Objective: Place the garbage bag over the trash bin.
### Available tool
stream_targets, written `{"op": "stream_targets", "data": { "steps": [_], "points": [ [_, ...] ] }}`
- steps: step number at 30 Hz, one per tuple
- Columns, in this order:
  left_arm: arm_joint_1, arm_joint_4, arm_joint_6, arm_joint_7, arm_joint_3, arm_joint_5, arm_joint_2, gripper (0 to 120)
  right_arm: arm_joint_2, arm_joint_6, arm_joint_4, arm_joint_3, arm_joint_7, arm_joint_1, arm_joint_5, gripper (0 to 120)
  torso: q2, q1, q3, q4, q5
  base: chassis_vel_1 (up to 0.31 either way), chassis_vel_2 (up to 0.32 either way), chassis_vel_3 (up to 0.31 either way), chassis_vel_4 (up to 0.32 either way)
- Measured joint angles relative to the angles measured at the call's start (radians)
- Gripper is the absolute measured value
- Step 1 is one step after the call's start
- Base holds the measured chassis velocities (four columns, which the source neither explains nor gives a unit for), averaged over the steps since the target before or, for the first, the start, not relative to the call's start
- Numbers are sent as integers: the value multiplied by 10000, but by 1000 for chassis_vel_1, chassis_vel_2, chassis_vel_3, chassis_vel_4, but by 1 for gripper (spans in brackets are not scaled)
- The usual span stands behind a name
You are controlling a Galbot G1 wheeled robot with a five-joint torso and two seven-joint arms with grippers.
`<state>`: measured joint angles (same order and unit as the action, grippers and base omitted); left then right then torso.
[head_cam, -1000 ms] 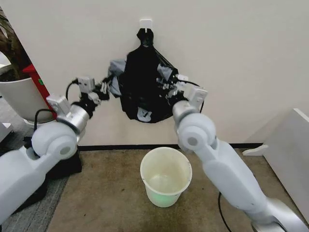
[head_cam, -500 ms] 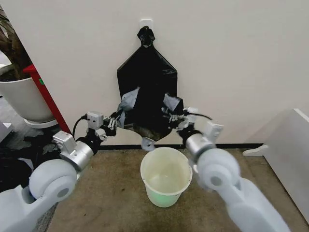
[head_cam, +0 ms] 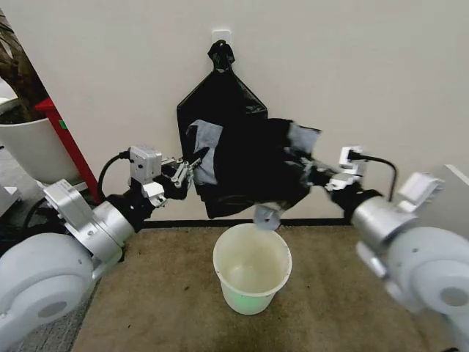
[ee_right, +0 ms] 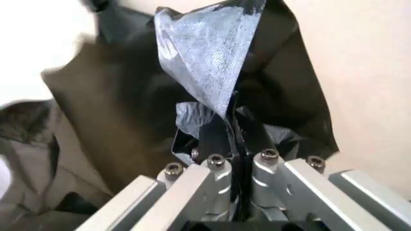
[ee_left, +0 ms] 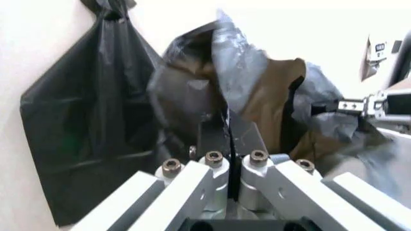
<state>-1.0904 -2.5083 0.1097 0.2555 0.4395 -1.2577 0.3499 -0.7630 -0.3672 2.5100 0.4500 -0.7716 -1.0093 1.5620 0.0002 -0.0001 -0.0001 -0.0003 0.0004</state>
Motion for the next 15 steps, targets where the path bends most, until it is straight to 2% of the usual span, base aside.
{"op": "stream_targets", "data": {
  "steps": [3, 8, 9, 12, 13, 15],
  "points": [
    [-7, 19, 29, -133, -333, -8, 117, 0, 308, -60, -29, 918, -487, -121, 925, 0, -1, 0, 0, 5, -5, 0, 0, 0, 0],
    [332, 37, 30, -430, -697, -36, 105, 0, 719, -120, -45, 1638, -644, -88, 2368, 0, -2, 0, 1, 3, -2, 0, 0, 0, 0],
    [582, 45, -17, -830, -818, -91, -41, 0, 1083, -84, -52, 2112, -442, 11, 3324, 0, -2, 0, 1, 4, -2, 0, 0, 0, 0],
    [1090, 51, -141, -1403, -912, -225, -272, 0, 1750, -218, -58, 2957, 551, 143, 4698, 0, -2, 0, 0, 3, -3, 0, 0, 0, 0],
    [1090, 51, -141, -1403, -912, -225, -272, 0, 1750, -218, -58, 2957, 551, 143, 4698, 0, -2, 0, 0, 3, -3, 0, 0, 0, 0],
    [1474, 54, -184, -1615, -976, -371, -411, 0, 2214, -239, -49, 3284, 867, 283, 5429, 0, -2, 0, 0, 3, 1, 0, 0, 0, 0]
  ]
}}
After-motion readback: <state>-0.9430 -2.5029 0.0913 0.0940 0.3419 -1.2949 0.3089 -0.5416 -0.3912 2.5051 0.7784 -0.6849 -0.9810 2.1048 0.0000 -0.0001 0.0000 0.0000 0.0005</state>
